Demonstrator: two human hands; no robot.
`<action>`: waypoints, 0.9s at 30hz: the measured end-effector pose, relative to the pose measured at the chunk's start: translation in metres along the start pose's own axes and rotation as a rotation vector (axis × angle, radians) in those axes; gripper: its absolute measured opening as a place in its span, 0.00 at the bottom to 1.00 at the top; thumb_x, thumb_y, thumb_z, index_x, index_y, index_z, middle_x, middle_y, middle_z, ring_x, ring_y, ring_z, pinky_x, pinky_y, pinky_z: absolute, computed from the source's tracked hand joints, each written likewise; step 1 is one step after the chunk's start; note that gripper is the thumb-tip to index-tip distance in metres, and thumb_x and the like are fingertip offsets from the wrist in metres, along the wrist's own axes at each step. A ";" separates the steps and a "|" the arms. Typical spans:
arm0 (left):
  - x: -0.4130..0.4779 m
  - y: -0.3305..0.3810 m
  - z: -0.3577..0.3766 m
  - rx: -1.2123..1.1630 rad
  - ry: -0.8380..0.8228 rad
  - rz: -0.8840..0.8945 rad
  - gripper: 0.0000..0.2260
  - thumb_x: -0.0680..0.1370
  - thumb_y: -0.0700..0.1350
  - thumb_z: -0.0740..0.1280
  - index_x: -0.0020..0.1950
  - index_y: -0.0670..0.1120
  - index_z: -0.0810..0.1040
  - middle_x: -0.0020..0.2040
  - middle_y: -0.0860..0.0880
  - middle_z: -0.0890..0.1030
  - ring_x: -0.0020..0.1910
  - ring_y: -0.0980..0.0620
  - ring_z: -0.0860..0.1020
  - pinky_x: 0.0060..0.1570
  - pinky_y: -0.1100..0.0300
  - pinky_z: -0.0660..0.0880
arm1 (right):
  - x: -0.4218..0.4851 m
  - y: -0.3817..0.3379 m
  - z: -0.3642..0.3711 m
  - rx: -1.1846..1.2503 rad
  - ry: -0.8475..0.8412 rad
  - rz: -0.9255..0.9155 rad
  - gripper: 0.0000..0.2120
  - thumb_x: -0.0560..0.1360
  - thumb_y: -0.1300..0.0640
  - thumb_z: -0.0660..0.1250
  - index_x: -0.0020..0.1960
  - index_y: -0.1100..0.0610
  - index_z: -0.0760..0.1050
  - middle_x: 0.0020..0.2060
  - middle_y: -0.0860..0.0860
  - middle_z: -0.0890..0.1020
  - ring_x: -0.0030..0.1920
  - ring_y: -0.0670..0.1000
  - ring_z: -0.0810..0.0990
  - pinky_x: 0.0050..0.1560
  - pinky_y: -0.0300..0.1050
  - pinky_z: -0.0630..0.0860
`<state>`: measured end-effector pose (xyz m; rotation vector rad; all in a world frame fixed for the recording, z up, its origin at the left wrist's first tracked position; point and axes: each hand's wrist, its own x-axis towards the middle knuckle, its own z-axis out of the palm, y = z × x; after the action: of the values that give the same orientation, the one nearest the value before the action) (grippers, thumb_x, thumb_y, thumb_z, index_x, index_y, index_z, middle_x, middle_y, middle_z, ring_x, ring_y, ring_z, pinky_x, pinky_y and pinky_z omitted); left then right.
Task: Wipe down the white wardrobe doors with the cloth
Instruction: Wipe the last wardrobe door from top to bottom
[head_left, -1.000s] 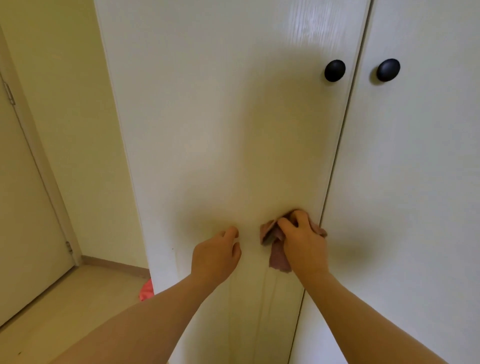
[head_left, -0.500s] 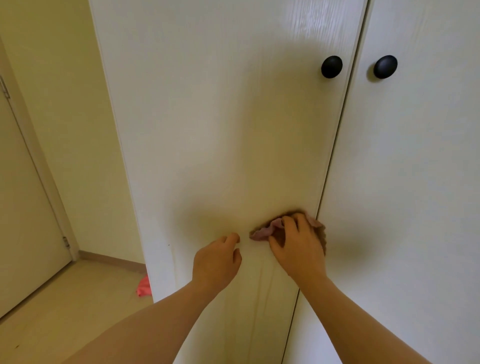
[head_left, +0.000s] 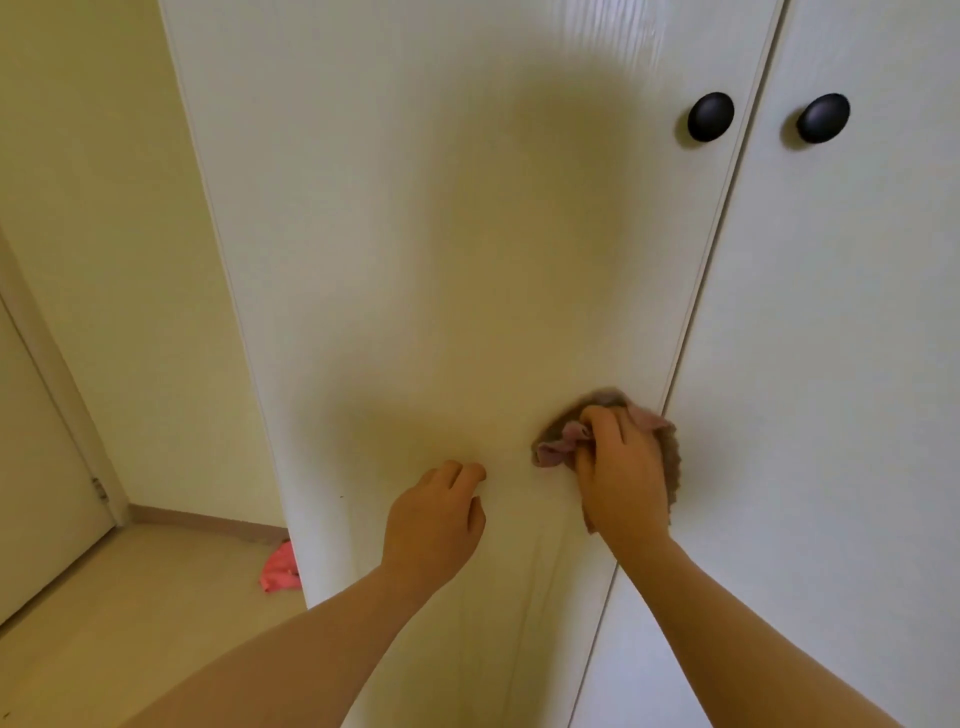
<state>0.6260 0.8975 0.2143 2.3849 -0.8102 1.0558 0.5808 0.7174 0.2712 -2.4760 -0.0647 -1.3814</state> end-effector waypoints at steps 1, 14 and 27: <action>-0.002 -0.001 0.003 -0.011 0.002 0.020 0.12 0.70 0.44 0.58 0.44 0.47 0.81 0.38 0.51 0.79 0.31 0.53 0.77 0.20 0.65 0.70 | 0.001 -0.002 0.003 -0.005 0.047 0.011 0.02 0.69 0.67 0.66 0.41 0.63 0.77 0.36 0.58 0.80 0.36 0.56 0.78 0.34 0.47 0.76; -0.007 -0.015 0.049 0.068 0.394 0.386 0.17 0.74 0.44 0.61 0.63 0.48 0.73 0.64 0.47 0.74 0.66 0.45 0.69 0.65 0.47 0.64 | -0.010 -0.006 0.033 -0.052 0.374 0.058 0.10 0.72 0.61 0.61 0.50 0.60 0.78 0.41 0.58 0.78 0.42 0.60 0.76 0.43 0.50 0.70; -0.047 -0.039 0.129 0.293 0.451 0.207 0.30 0.76 0.60 0.56 0.74 0.46 0.61 0.75 0.46 0.63 0.73 0.44 0.59 0.71 0.38 0.49 | -0.018 0.023 0.073 -0.397 0.413 -0.210 0.25 0.77 0.52 0.47 0.73 0.52 0.61 0.67 0.56 0.72 0.59 0.65 0.67 0.60 0.52 0.57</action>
<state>0.6946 0.8693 0.0920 2.1764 -0.7863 1.8218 0.6357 0.7185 0.2147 -2.4733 0.0469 -2.1529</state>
